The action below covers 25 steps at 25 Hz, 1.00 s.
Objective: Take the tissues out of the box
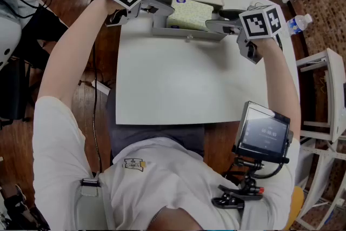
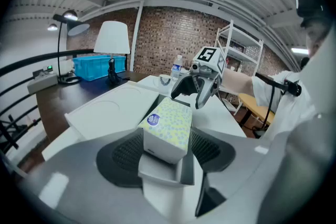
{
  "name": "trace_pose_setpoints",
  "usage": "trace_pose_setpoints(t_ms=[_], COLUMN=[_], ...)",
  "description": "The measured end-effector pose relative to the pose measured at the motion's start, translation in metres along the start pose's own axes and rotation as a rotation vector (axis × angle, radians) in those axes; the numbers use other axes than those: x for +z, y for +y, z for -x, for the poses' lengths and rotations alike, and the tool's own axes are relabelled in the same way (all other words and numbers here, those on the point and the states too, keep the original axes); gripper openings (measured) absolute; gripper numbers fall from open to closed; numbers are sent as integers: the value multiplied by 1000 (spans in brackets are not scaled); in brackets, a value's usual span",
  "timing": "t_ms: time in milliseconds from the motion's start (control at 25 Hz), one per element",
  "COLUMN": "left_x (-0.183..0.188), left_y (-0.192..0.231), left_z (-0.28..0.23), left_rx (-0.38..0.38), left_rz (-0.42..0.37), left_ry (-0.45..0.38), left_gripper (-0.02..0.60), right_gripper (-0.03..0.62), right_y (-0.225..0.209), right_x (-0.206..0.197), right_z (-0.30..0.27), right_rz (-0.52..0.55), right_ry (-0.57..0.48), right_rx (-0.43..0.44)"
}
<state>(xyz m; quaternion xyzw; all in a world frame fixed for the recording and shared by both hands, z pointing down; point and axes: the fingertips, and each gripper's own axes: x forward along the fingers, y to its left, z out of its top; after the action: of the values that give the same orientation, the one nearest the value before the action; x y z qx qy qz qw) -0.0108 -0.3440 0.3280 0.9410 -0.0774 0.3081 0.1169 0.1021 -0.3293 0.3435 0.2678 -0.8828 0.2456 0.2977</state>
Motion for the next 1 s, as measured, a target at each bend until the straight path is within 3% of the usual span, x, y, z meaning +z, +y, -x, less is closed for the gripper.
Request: trace_pose_setpoints(t_ms=[120,360,440,680,920,1000], left_x=[0,-18,-19,-14,-4,2], left_y=[-5,0,1,4,-2,-4], left_z=[-4,-21,-27,-28,-22,-18], left_rx=[-32,-40,-55,-97,-46,-28], left_rz=[99,269,274,253,195,209], left_ry=[12,146,148,80,74,51], left_gripper=[265,241,241,222,204,199], right_gripper=[367,313,280,257,244,244], right_y=[8,-2,-2,-2,5,4], right_x=[1,-5,-7,-7,-4,-2], right_z=[-6,-16,-20,-24,-18,-17], right_rz=[-40,-201,-227,-243,-171,-148], right_ry=[52,161,170,185,187,160], right_rx=[29,44,64,77,30,37])
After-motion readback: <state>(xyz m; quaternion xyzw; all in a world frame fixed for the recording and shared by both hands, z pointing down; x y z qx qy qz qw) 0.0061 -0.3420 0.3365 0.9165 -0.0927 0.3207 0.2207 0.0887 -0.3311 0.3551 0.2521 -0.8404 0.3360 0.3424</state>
